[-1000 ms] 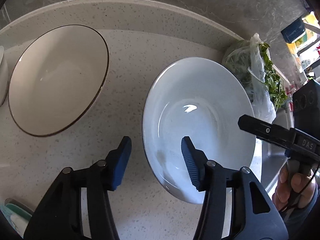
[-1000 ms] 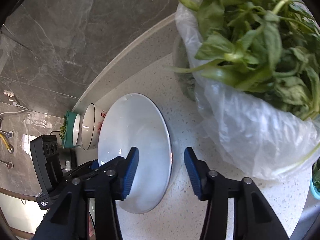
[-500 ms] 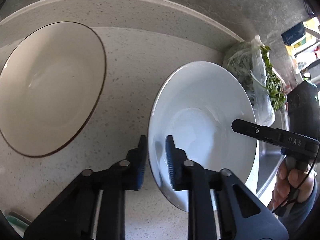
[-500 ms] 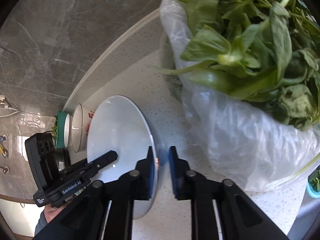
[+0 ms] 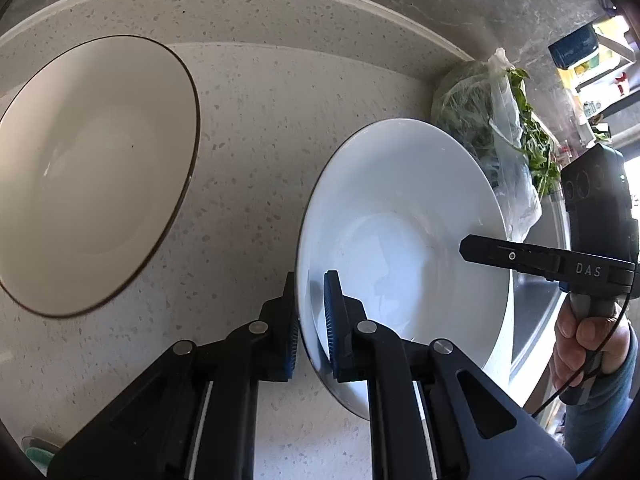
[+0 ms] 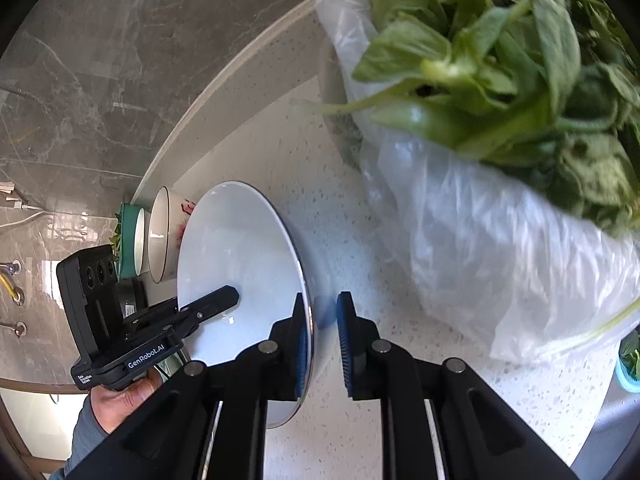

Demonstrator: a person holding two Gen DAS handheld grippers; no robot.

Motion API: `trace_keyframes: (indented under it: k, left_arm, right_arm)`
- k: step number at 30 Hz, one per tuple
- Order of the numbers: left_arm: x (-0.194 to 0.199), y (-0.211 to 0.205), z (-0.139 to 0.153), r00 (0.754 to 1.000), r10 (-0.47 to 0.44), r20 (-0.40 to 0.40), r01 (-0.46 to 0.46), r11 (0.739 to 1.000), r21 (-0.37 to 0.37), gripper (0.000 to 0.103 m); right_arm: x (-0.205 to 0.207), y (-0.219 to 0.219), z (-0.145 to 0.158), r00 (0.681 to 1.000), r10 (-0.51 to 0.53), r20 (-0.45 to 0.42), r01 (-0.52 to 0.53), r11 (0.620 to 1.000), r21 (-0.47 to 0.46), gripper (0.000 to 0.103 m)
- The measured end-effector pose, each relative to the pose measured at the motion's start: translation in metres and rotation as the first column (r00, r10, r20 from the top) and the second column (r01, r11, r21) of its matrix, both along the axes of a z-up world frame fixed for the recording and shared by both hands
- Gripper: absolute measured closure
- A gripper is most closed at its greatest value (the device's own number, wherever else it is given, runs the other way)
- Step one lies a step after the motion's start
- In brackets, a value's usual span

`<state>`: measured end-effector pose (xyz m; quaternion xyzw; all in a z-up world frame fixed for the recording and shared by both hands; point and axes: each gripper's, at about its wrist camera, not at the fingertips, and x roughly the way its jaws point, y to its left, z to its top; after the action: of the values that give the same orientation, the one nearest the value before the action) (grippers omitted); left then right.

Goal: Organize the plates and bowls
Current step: 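Pinch the white bowl rim with both grippers and lift it, then lower the white bowl onto the counter and open both grippers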

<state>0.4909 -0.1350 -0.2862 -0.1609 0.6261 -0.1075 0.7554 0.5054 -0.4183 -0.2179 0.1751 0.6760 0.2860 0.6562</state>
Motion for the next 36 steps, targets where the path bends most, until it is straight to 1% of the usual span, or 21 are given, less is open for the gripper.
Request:
trace_keyframes:
  k: [5, 11, 18, 23, 28, 31, 36]
  left_arm:
    - [-0.010, -0.002, 0.007, 1.000, 0.004, 0.009, -0.004, 1.000, 0.002, 0.094]
    - [-0.025, -0.011, 0.021, 1.000, 0.000, 0.014, 0.000, 1.000, 0.005, 0.094]
    - [-0.051, -0.025, 0.038, 1.000, -0.010, -0.004, 0.010, 1.000, -0.001, 0.094]
    - [-0.080, -0.042, 0.052, 1.000, -0.024, -0.021, 0.024, 1.000, 0.003, 0.094]
    - [-0.118, -0.052, 0.058, 0.999, -0.025, -0.046, 0.025, 1.000, -0.008, 0.094]
    - [-0.147, -0.055, 0.059, 0.998, -0.013, -0.065, 0.012, 1.000, -0.020, 0.094]
    - [-0.179, -0.057, 0.054, 0.996, 0.013, -0.089, -0.014, 1.000, -0.016, 0.094]
  right_arm:
    - [-0.009, 0.001, 0.001, 1.000, 0.007, -0.010, -0.007, 1.000, 0.005, 0.088]
    - [-0.019, 0.003, 0.013, 1.000, 0.007, -0.001, -0.007, 1.000, 0.011, 0.088]
    - [-0.036, -0.005, 0.025, 1.000, 0.004, -0.015, -0.003, 1.000, 0.023, 0.087]
    - [-0.060, -0.016, 0.037, 0.999, 0.018, -0.034, -0.017, 1.000, 0.022, 0.087]
    - [-0.088, -0.029, 0.040, 0.998, 0.024, -0.065, -0.023, 1.000, 0.021, 0.087]
    - [-0.108, -0.030, 0.039, 0.995, 0.031, -0.092, -0.029, 0.999, 0.025, 0.087]
    - [-0.137, -0.030, 0.031, 0.988, 0.049, -0.145, -0.045, 0.998, 0.033, 0.087]
